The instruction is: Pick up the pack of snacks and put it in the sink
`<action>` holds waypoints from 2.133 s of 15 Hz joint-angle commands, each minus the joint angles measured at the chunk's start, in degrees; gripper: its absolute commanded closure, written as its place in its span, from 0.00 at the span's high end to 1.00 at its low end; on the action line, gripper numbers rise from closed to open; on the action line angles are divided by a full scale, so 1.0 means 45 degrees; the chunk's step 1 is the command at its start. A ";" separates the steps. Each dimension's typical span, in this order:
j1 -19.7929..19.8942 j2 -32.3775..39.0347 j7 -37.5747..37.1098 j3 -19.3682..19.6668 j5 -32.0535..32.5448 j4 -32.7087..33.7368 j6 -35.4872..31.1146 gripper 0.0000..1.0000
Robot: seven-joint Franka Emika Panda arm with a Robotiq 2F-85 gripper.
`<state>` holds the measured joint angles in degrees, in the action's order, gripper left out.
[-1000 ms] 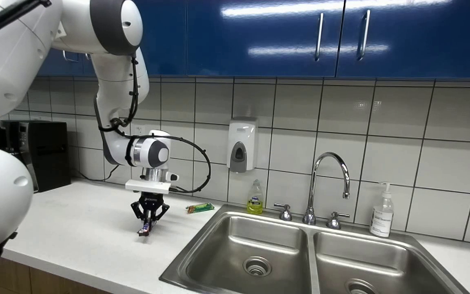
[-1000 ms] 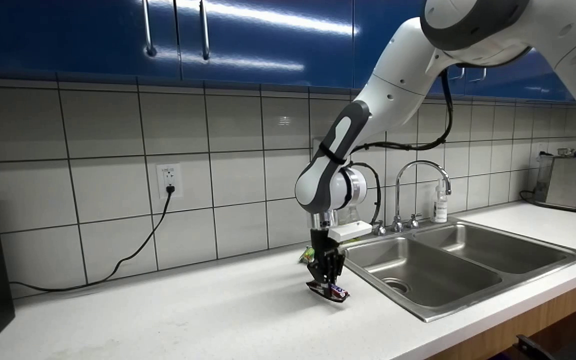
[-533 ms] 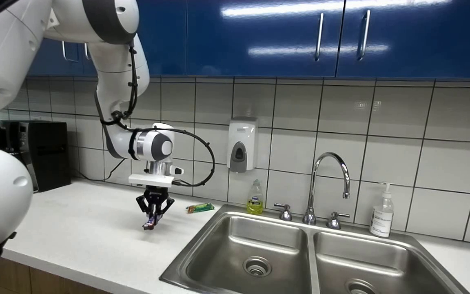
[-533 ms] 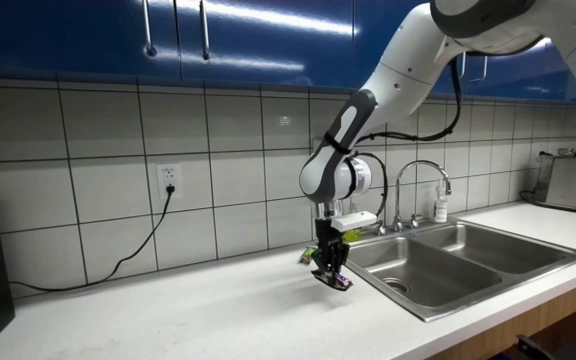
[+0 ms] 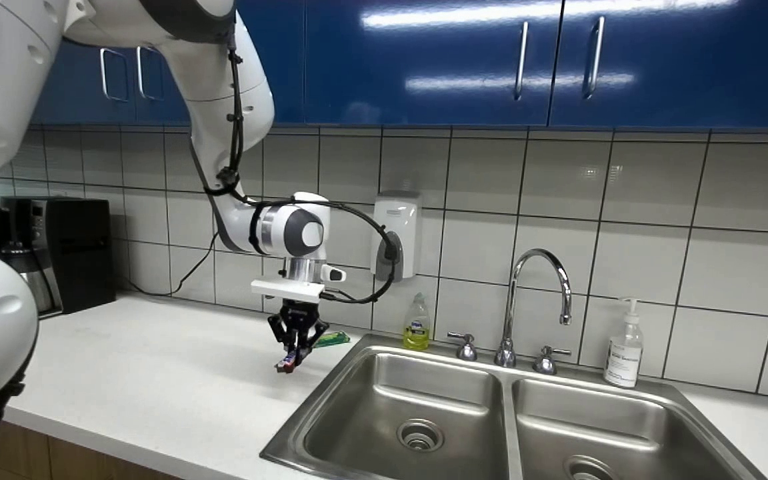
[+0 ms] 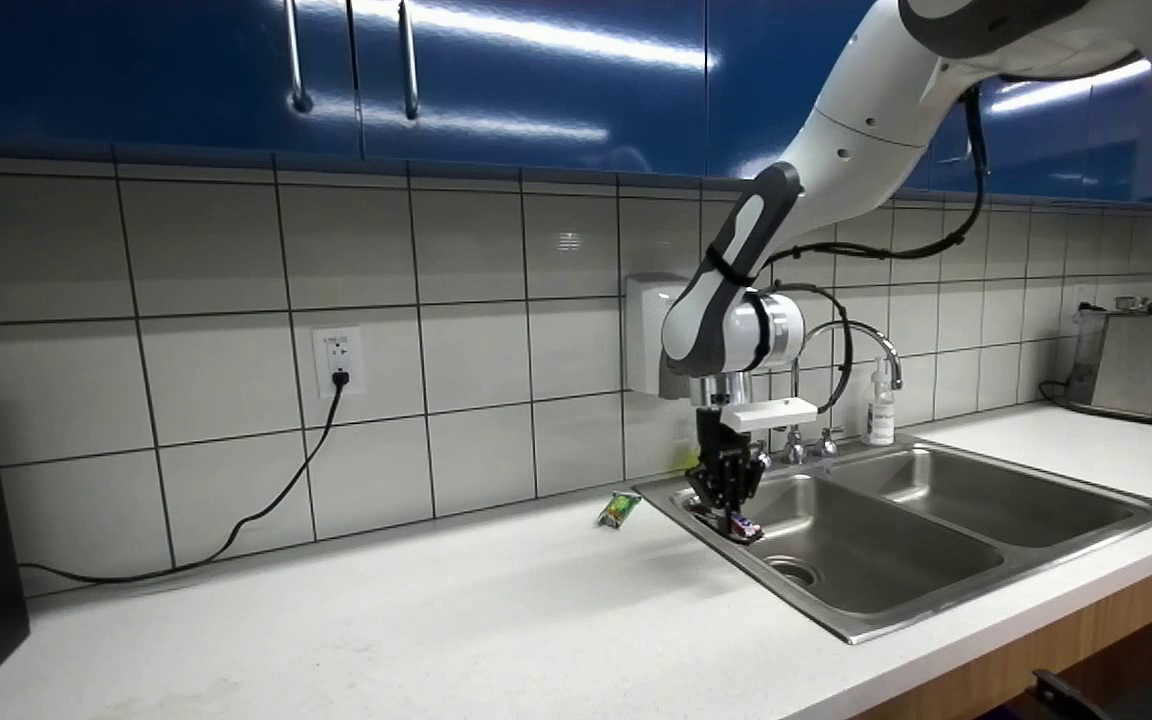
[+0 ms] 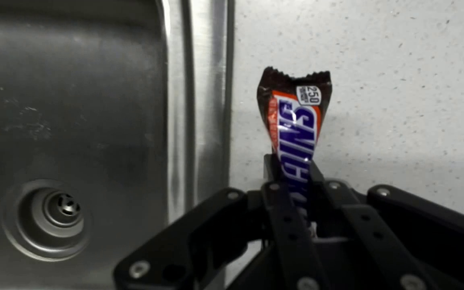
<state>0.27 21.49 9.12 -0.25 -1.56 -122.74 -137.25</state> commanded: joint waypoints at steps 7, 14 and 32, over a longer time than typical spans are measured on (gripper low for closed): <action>0.1983 -0.0055 -0.0182 0.1170 -0.0884 -0.0156 0.0026 0.04; 0.3010 0.1966 -0.0066 0.1421 -0.1682 0.1514 -0.0129 0.04; 0.4229 0.8507 -0.0868 0.1438 -0.1643 0.7926 -0.0112 0.04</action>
<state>18.15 56.12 6.97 6.74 -9.01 -92.39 -139.65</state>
